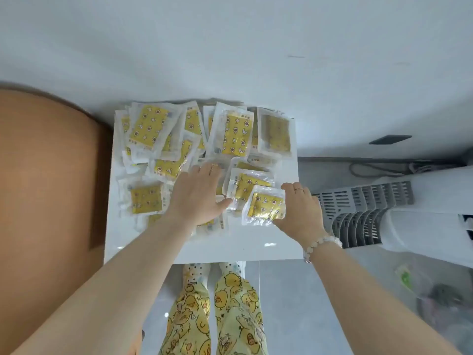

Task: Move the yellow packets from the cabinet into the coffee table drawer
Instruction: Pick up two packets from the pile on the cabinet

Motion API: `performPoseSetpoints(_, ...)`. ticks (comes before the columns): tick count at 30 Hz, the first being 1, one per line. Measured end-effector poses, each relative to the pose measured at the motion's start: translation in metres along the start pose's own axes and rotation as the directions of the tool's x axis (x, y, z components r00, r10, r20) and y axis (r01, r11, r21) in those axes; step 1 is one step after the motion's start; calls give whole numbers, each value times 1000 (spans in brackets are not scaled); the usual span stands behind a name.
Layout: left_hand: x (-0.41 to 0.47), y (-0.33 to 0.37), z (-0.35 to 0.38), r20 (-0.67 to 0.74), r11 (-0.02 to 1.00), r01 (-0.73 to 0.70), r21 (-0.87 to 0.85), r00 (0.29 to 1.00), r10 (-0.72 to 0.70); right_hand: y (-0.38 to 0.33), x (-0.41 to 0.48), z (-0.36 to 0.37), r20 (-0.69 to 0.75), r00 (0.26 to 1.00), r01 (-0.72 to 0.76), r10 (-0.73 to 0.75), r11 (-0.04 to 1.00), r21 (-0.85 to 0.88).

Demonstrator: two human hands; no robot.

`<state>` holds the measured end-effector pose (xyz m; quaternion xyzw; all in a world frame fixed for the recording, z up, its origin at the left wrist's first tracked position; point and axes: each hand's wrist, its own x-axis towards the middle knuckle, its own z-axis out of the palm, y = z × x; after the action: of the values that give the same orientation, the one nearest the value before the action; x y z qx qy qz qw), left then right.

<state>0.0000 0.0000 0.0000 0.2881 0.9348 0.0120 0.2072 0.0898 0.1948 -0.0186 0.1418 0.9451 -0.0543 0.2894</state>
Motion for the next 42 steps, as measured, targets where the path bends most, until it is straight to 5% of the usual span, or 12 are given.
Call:
performPoseSetpoints(9,13,5,46,-29,990,32,-137,999,-36,4,41,33,-74,997,41,-36,997,72)
performPoseSetpoints(24,31,14,37,-42,995,-18,-102,999,14,2,43,51,-40,998,40,-38,998,57)
performPoseSetpoints(31,41,13,28,-36,990,-47,-135,998,43,2,40,42,63,998,-8,-10,961,277)
performPoseSetpoints(33,45,15,25,-35,985,-57,-162,998,52,4,33,40,137,986,-148,91,850,506)
performPoseSetpoints(36,53,26,22,-83,976,-114,-183,991,101,9,15,38,270,945,-327,184,531,782)
performPoseSetpoints(42,74,49,24,-13,992,-122,-14,992,122,22,-10,43,392,860,-432,326,57,900)
